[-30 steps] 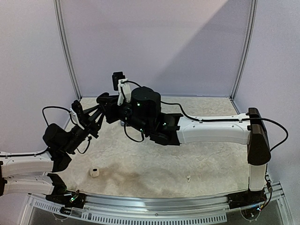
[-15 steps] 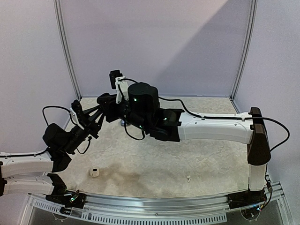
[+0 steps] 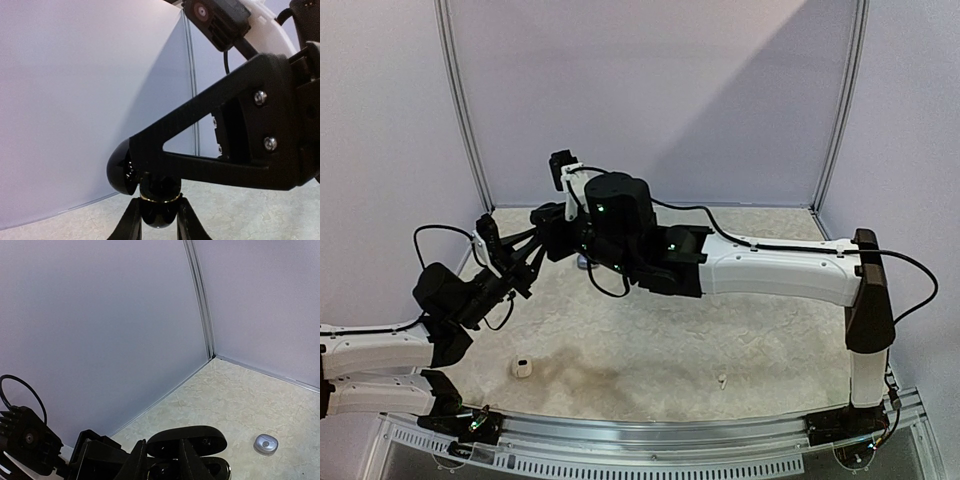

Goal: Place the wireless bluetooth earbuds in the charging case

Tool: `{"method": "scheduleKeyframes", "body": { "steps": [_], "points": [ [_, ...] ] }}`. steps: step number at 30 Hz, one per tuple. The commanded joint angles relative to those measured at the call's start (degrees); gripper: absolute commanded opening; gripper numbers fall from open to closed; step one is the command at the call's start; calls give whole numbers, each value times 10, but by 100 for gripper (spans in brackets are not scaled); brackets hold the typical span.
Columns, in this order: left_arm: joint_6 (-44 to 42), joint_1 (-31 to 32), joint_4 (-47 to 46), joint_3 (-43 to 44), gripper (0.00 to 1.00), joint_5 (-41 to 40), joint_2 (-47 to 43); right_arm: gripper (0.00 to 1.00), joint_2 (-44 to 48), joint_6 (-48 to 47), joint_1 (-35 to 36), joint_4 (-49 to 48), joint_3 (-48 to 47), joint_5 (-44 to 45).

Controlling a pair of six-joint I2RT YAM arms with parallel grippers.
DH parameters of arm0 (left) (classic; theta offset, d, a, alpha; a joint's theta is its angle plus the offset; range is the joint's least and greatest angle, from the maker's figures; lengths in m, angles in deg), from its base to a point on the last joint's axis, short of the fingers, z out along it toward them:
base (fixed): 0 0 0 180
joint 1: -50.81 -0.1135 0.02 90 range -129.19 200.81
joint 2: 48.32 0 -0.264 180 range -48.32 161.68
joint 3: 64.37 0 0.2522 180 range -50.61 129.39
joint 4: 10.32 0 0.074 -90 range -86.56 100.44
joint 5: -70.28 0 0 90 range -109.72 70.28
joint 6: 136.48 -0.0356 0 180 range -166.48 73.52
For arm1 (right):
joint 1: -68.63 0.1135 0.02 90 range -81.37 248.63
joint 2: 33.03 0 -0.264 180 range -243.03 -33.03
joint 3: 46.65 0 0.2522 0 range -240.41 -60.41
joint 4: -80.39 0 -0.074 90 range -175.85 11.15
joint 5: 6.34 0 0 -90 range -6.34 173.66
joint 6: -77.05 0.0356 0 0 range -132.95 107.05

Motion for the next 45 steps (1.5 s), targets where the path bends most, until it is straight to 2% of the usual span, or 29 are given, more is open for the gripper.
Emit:
{"method": "scheduleKeyframes", "body": {
  "steps": [1, 8, 14, 23, 27, 35, 40, 43, 45],
  "points": [
    [11, 6, -43, 18, 0, 25, -15, 24, -30, -12, -7, 56, -13, 27],
    [18, 6, -38, 20, 0, 25, -16, 24, -36, -13, -7, 71, -17, 22],
    [26, 6, -26, 21, 0, 20, -16, 29, -37, -22, -8, 71, -30, 2],
    [65, 3, 7, 29, 0, 18, -17, 37, 41, -54, -18, 62, -10, -21],
    [81, 3, 20, 33, 0, 20, -15, 45, 69, -56, -29, 49, 3, -84],
    [95, 3, 33, 38, 0, 25, -12, 52, 89, -42, -46, 9, 8, -197],
    [111, 2, 34, 40, 0, 33, -11, 63, 120, -50, -63, 63, 15, -231],
    [138, -3, 36, 46, 0, 60, -9, 79, 147, -61, -80, 144, 26, -259],
    [158, -7, 36, 54, 0, 86, -8, 83, 170, -83, -83, 170, 55, -267]
  ]
}}
